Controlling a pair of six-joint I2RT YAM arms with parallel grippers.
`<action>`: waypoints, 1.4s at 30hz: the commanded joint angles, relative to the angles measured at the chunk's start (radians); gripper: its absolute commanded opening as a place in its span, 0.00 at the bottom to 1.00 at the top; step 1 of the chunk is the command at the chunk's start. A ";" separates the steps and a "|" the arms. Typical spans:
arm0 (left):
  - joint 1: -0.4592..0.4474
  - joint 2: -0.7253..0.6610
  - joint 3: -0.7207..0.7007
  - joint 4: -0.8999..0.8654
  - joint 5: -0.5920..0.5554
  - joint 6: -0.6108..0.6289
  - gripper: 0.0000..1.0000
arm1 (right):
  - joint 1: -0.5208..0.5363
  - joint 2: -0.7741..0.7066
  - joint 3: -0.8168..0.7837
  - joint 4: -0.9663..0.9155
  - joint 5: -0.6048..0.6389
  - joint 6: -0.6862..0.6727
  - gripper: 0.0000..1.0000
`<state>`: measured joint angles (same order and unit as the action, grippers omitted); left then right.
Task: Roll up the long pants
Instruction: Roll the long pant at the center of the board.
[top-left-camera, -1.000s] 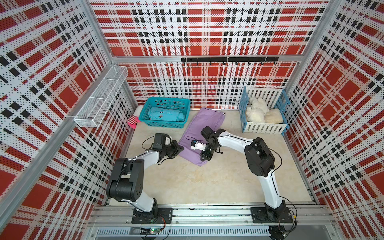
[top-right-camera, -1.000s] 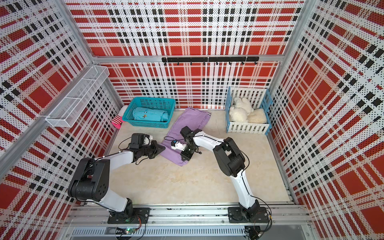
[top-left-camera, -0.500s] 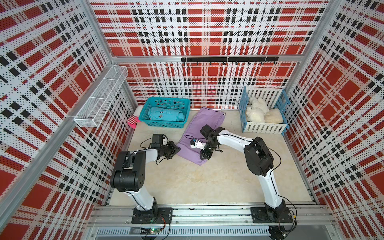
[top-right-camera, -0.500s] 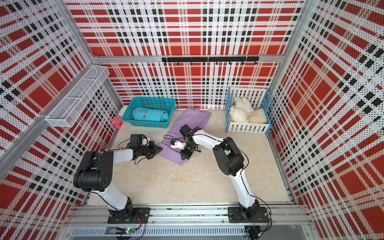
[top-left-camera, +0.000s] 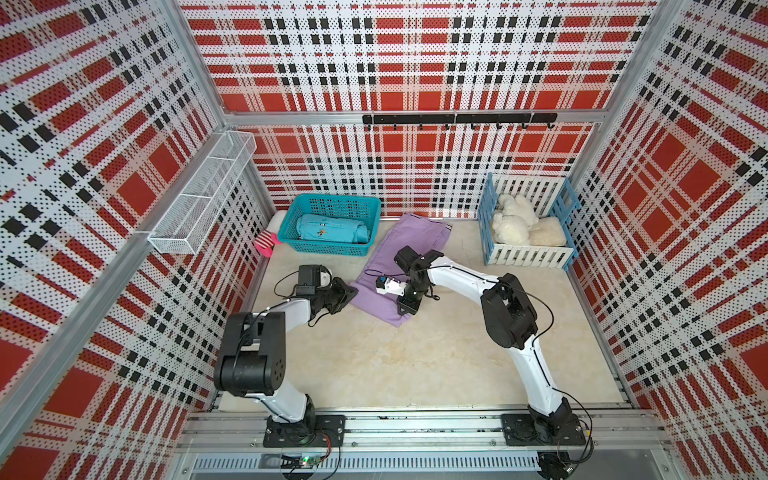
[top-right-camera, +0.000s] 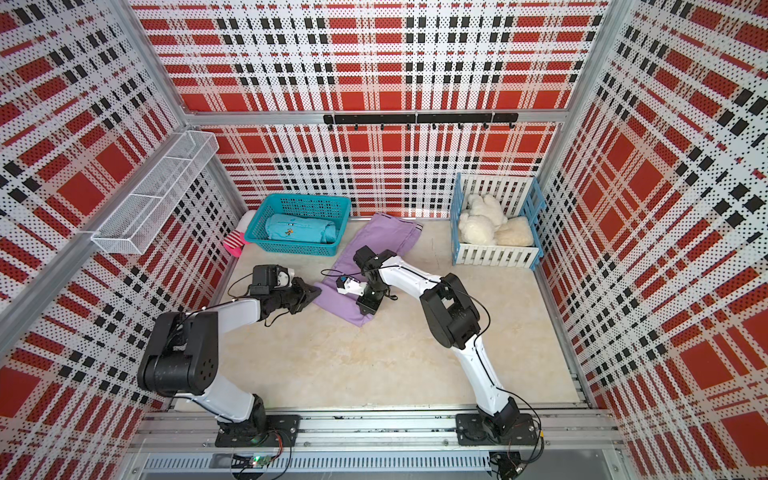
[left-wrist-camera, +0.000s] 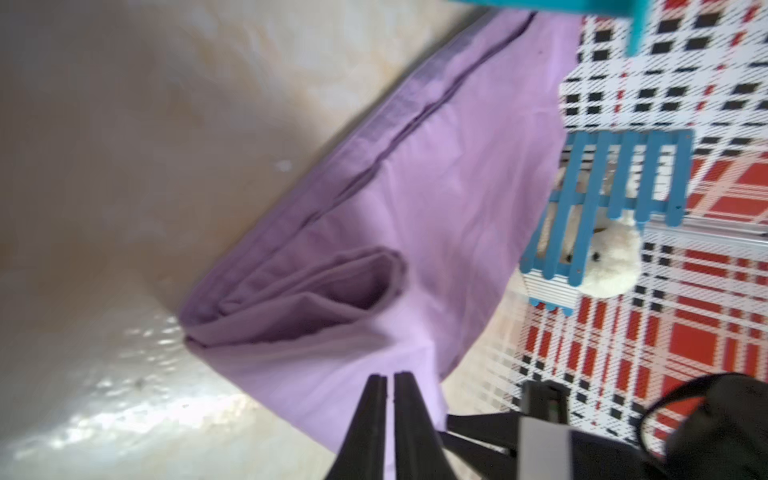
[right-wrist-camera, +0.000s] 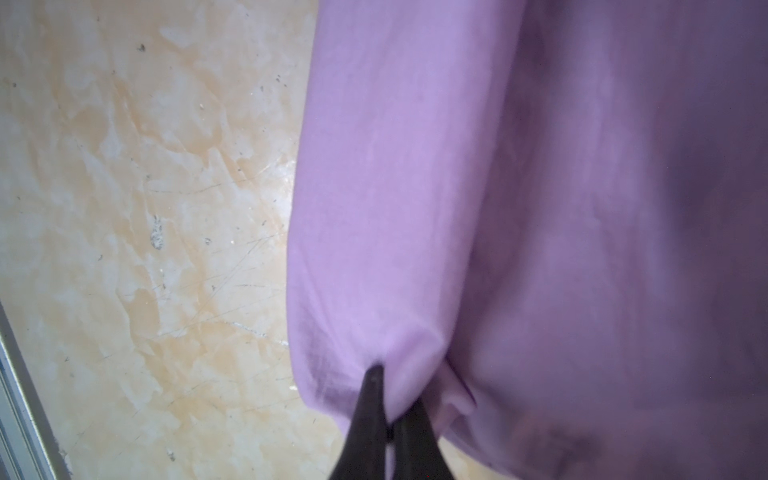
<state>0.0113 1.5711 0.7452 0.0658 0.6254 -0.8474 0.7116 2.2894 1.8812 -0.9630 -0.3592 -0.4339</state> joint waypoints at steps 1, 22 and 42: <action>0.030 -0.045 0.054 -0.007 -0.016 0.040 0.23 | 0.010 -0.031 -0.045 -0.013 0.030 -0.036 0.00; -0.238 0.264 0.142 0.078 0.028 0.014 0.18 | 0.095 -0.460 -0.551 0.133 0.174 -0.081 0.00; -0.428 0.169 -0.179 0.270 0.026 -0.118 0.13 | 0.095 -0.414 -0.585 0.094 0.130 -0.081 0.00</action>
<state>-0.4084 1.7679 0.5980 0.3733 0.6643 -0.9504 0.8032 1.8378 1.2556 -0.8494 -0.1978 -0.5049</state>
